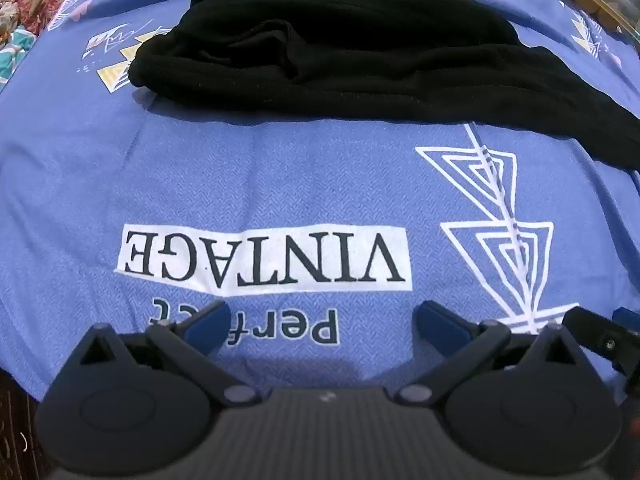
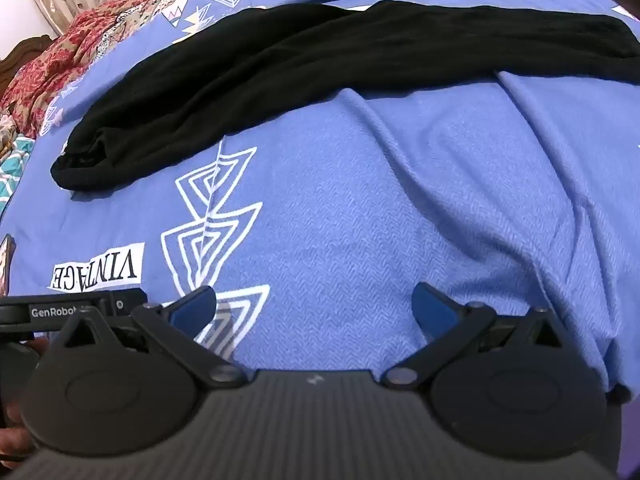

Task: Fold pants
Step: 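Move both tools toward the black pants on the bedsheet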

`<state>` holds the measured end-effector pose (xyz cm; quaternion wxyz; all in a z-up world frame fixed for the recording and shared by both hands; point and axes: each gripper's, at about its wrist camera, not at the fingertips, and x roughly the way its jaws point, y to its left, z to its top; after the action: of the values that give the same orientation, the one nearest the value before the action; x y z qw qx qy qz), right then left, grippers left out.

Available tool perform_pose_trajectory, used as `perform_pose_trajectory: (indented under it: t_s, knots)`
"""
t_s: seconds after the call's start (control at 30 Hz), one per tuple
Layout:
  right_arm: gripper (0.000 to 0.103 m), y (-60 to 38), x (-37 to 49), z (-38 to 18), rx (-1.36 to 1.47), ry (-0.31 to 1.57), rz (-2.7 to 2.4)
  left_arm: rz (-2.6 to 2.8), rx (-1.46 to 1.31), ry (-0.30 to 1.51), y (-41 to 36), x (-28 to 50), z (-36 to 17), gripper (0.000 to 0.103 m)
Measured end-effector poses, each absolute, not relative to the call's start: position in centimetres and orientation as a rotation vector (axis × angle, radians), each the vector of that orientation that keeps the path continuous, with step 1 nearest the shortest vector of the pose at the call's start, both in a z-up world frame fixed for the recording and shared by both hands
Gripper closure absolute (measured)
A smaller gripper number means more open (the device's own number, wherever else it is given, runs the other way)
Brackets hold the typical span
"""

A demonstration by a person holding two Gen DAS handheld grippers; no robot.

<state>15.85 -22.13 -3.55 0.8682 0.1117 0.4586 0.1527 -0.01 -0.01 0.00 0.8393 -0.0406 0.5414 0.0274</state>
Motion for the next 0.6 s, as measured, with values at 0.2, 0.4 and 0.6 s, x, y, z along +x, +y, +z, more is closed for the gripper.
perform_pose_trajectory:
  t_s: [0.2,0.4,0.6]
  knots:
    - [0.000,-22.1,15.9,-3.6,0.230,0.969,0.318,0.060,-0.081,1.133,-0.5,-0.2,-0.1,0.000]
    - [0.000,-21.9,16.1,-3.4,0.203,0.972,0.311,0.049,-0.085,1.114,-0.2,-0.8,0.6,0.000]
    - [0.005,-21.9,16.2,-2.3,0.246,0.903,0.354,0.063,-0.075,1.044,1.2,-0.6,3.1,0.004]
